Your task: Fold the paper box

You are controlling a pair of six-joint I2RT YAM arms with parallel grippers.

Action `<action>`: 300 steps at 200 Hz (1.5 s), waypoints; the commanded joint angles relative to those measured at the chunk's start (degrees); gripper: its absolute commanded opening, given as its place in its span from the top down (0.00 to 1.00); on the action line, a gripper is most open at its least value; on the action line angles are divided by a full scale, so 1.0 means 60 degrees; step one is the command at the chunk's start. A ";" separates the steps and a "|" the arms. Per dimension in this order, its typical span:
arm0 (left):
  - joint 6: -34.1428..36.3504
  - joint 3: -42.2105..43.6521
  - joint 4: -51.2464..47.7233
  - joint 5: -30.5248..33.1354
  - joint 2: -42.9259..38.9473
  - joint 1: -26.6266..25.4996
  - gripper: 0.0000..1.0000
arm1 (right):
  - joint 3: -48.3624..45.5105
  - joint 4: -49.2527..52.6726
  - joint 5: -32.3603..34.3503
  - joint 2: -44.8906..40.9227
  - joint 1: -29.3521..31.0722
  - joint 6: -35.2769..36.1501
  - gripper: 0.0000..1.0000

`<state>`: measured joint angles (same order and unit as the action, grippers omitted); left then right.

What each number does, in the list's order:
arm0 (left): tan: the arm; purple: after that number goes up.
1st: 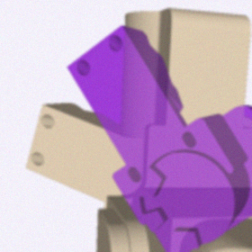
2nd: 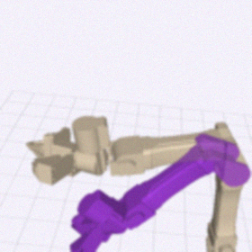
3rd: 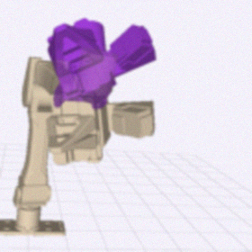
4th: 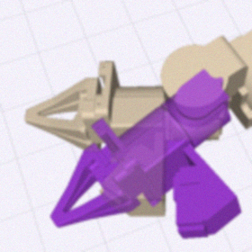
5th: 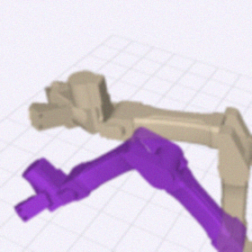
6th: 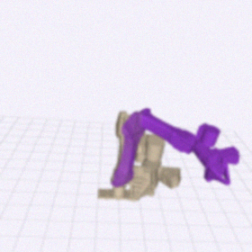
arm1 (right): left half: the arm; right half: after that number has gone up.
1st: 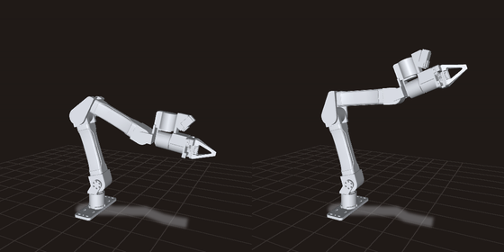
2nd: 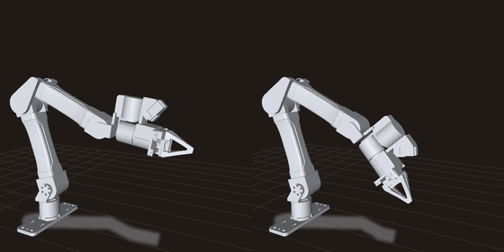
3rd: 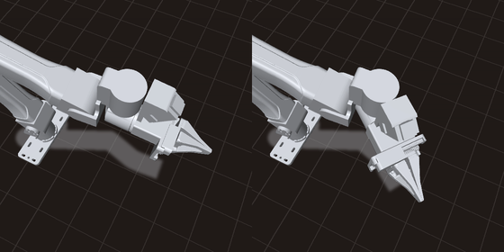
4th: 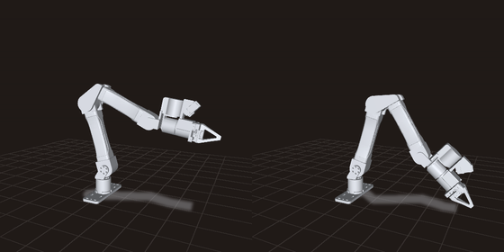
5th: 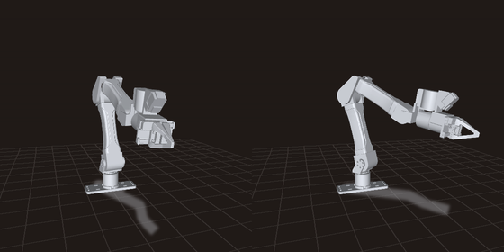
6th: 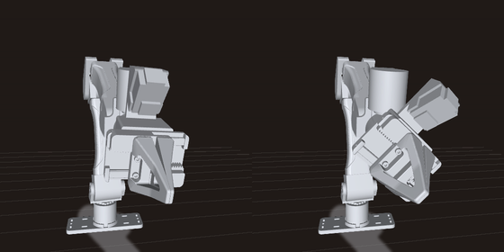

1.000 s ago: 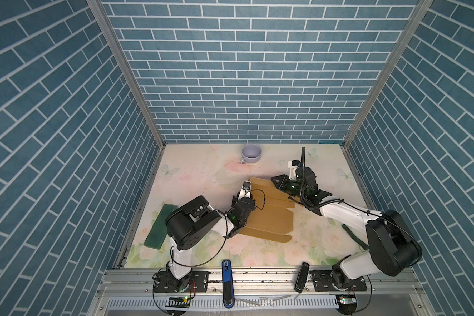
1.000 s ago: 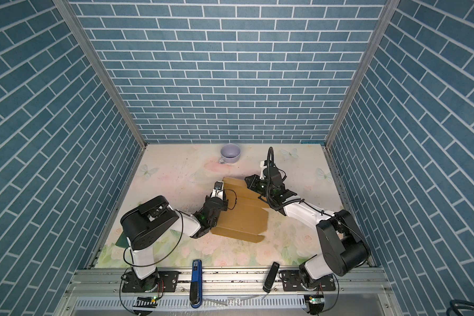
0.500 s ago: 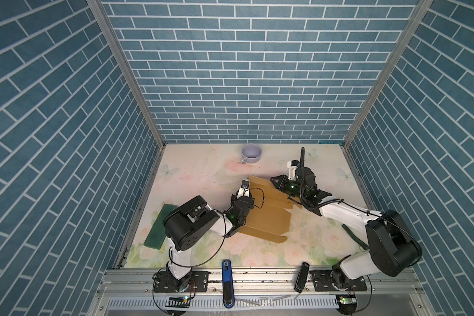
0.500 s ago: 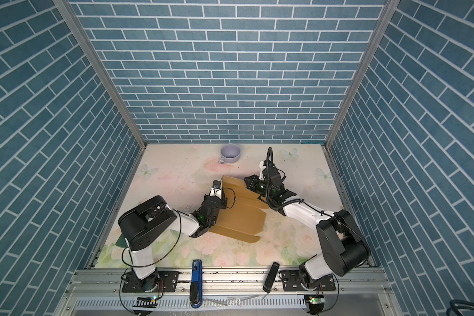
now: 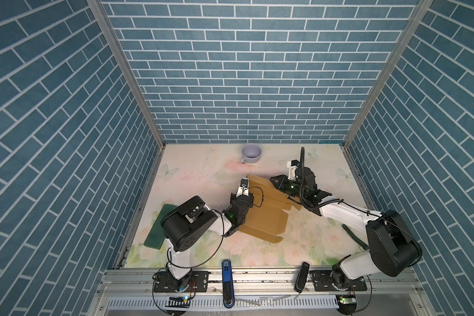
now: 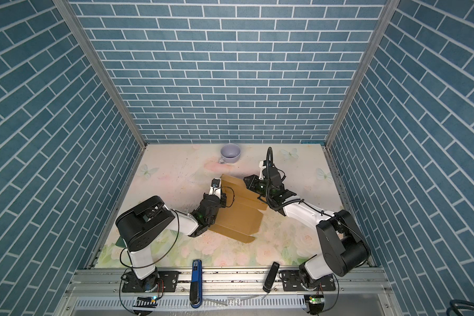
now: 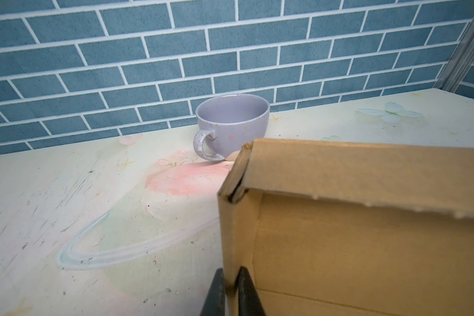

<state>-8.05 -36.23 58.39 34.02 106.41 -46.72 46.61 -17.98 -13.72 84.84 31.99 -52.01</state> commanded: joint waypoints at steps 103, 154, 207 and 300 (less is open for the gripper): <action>0.0223 0.0951 0.0341 0.0755 -0.0758 0.0257 0.91 | 0.1971 0.4206 0.0975 -0.0951 0.0030 0.1639 0.67; 0.0230 0.1167 0.0580 0.0688 -0.0816 0.0257 0.91 | 0.2249 0.5879 0.1392 -0.1695 0.0030 0.1937 0.65; 0.0214 0.1253 0.0718 0.0539 -0.0778 0.0257 0.91 | 0.2460 0.6299 0.1392 -0.1334 0.0045 0.1915 0.62; 0.0231 0.1391 0.0917 0.0513 -0.0700 0.0257 0.92 | 0.2921 0.6289 0.1392 -0.0375 0.0045 0.1850 0.57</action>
<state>-7.44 -28.56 63.02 37.19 102.52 -45.65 60.58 18.92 -6.17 81.49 31.99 -41.56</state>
